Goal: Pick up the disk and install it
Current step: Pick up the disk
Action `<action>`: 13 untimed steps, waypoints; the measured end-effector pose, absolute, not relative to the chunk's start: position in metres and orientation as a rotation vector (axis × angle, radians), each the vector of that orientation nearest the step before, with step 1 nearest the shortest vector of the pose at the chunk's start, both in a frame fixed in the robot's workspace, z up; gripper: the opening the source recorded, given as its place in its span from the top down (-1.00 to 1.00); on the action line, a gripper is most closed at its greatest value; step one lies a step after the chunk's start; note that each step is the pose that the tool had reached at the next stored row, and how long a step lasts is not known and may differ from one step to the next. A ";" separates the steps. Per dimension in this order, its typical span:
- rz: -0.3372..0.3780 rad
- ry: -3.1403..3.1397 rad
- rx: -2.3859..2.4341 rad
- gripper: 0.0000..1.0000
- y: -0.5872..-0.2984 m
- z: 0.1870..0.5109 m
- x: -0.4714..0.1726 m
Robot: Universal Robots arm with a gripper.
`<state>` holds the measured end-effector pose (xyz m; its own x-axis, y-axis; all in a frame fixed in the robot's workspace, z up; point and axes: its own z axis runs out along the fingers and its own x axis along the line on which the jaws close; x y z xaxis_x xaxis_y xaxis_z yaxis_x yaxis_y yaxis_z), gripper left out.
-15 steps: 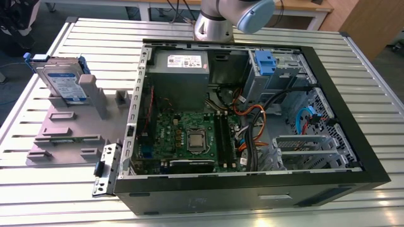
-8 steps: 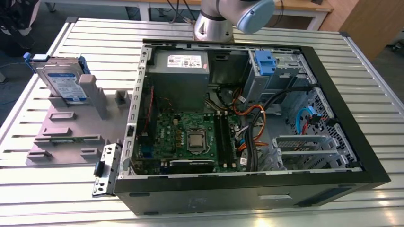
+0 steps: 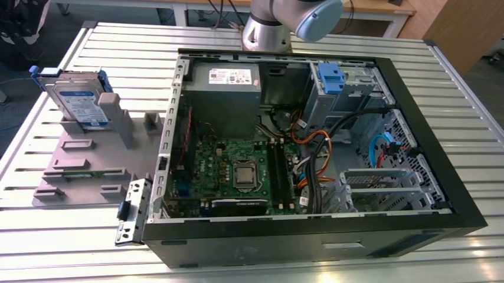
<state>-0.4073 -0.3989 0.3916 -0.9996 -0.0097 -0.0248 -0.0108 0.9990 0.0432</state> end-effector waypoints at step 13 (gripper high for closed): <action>0.068 3.116 -0.039 0.79 -0.399 0.392 -0.407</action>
